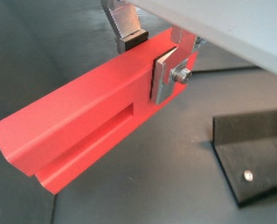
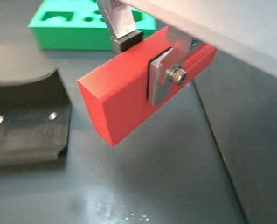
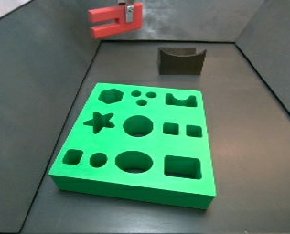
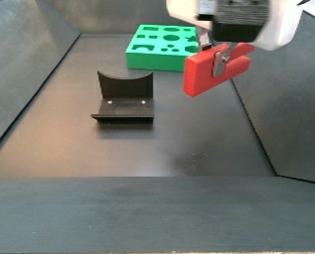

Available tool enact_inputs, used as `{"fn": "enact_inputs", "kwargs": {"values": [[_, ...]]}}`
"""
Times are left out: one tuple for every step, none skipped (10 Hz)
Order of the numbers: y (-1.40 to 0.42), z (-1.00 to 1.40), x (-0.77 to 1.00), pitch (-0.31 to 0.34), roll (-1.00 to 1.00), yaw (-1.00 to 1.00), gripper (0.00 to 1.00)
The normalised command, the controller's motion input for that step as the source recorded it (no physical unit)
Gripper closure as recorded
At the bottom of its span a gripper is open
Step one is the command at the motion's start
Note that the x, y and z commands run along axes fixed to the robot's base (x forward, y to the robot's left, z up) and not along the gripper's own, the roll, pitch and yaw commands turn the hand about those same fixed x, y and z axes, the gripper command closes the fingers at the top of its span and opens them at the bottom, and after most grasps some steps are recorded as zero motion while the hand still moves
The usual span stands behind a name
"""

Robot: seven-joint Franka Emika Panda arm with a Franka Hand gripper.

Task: Pick up the double-square object. Move up. Rotate the double-square object. Place the double-square object on the fixture. Regrasp the double-square object. Move to above the board. Insert the double-square object.
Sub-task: Rotate the double-square object.

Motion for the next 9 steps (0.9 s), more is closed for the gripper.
{"fn": "enact_inputs", "kwargs": {"values": [[0.01, -0.01, 0.0, -0.007, 0.0, -1.0, 1.0], [0.01, -0.01, 0.0, -0.007, 0.0, -1.0, 1.0], [0.01, -0.01, 0.0, -0.007, 0.0, -1.0, 1.0], [0.01, -0.01, 0.0, -0.007, 0.0, -1.0, 1.0], [0.01, -0.01, 0.0, -0.008, 0.0, -1.0, 1.0], [0.01, -0.01, 0.0, -0.008, 0.0, -1.0, 1.0], [0.01, -0.01, 0.0, -0.008, 0.0, -1.0, 1.0], [0.01, -0.01, 0.0, -0.008, 0.0, -1.0, 1.0], [0.01, -0.01, 0.0, -0.009, 0.0, -1.0, 1.0]]}}
